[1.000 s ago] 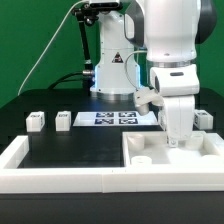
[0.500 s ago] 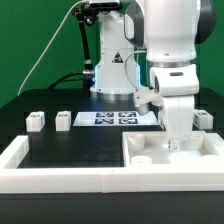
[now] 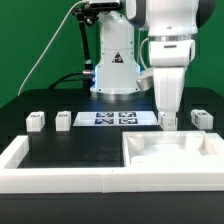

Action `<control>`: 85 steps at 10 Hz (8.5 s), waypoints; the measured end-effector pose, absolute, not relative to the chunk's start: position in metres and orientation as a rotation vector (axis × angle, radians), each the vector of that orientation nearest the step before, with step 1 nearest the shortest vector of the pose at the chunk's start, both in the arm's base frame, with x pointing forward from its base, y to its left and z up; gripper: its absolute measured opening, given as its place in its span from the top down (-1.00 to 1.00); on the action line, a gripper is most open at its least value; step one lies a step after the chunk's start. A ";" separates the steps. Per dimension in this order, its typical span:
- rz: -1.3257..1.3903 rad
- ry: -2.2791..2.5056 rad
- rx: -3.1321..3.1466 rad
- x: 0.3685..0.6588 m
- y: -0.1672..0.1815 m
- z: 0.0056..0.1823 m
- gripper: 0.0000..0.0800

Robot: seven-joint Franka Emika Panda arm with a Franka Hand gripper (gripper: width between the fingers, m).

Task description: Assemble square table

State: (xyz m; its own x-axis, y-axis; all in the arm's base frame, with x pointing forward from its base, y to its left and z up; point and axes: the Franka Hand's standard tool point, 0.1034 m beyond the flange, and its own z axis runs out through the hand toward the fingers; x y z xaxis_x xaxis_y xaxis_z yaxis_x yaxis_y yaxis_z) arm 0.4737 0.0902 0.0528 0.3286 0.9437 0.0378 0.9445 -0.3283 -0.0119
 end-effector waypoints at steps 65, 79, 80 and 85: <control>0.162 -0.125 -3.012 0.472 0.140 0.103 0.28; -0.536 -0.152 -2.948 0.537 0.132 0.089 0.28; -0.561 -0.171 -2.943 0.553 0.129 0.092 0.28; -0.742 -0.159 -2.907 0.572 0.124 0.096 0.28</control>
Offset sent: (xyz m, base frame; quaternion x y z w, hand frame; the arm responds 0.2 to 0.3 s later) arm 0.0000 0.0000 0.0000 0.0000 0.0000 0.0000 1.0000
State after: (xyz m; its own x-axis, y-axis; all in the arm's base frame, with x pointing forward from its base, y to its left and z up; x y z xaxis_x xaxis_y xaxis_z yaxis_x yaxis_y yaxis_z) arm 0.5720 0.1239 0.0961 0.8728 0.0683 0.4832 0.1359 -0.9850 -0.1063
